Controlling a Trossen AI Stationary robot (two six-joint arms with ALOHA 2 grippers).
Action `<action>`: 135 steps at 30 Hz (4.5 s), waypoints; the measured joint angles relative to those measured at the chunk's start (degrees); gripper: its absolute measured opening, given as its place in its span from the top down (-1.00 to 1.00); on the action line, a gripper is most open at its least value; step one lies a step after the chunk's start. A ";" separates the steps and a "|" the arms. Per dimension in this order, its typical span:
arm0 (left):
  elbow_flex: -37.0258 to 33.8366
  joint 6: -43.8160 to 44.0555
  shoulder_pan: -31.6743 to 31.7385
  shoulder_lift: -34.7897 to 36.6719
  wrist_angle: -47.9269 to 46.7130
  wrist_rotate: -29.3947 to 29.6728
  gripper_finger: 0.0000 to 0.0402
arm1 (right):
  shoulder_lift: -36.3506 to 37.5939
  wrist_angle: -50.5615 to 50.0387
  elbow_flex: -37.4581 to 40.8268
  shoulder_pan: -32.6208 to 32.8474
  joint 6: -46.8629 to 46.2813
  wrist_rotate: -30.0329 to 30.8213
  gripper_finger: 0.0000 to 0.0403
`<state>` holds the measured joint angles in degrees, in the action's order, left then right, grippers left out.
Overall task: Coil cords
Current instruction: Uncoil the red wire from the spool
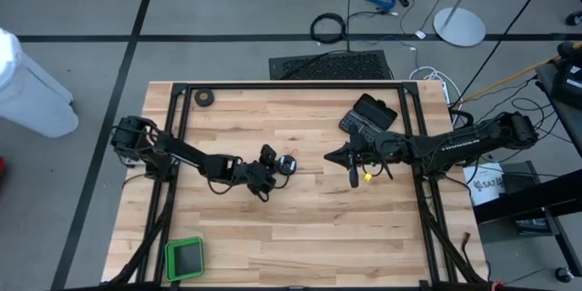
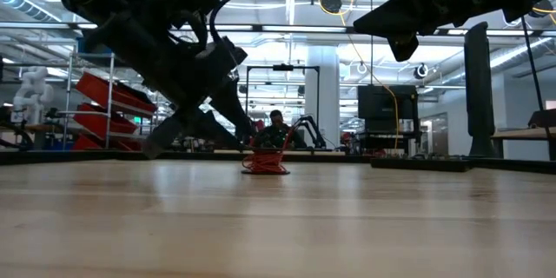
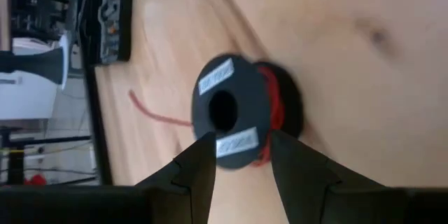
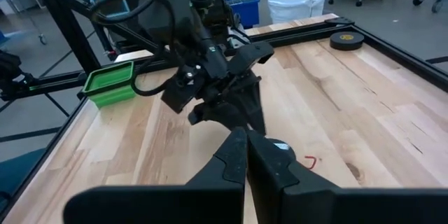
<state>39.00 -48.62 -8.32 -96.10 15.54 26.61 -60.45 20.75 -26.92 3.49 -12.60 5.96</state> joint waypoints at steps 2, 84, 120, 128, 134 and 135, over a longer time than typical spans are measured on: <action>0.00 -1.00 0.71 -0.10 -0.02 0.04 0.30 | 0.00 0.09 0.00 0.00 0.00 0.00 1.00; 4.50 -3.01 -0.71 -6.90 16.30 6.71 1.00 | -16.47 -16.09 -14.78 4.67 10.48 8.91 0.80; 4.59 20.79 -0.80 7.81 10.19 -1.15 1.00 | -23.17 -12.26 -19.47 7.39 22.91 20.93 0.48; 4.59 21.33 -0.76 7.81 8.96 -2.54 1.00 | -23.17 -11.80 -19.47 7.07 23.82 19.53 0.77; 4.57 21.33 -0.76 7.79 8.60 -2.73 1.00 | -23.15 -11.96 -19.46 5.52 22.97 14.91 0.97; 4.57 21.33 -0.76 7.79 8.54 -2.71 1.00 | -23.15 -11.94 -19.45 5.46 22.78 14.74 0.97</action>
<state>43.57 -27.29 -9.08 -88.31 24.08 23.90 -83.59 8.81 -46.37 8.95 10.18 20.69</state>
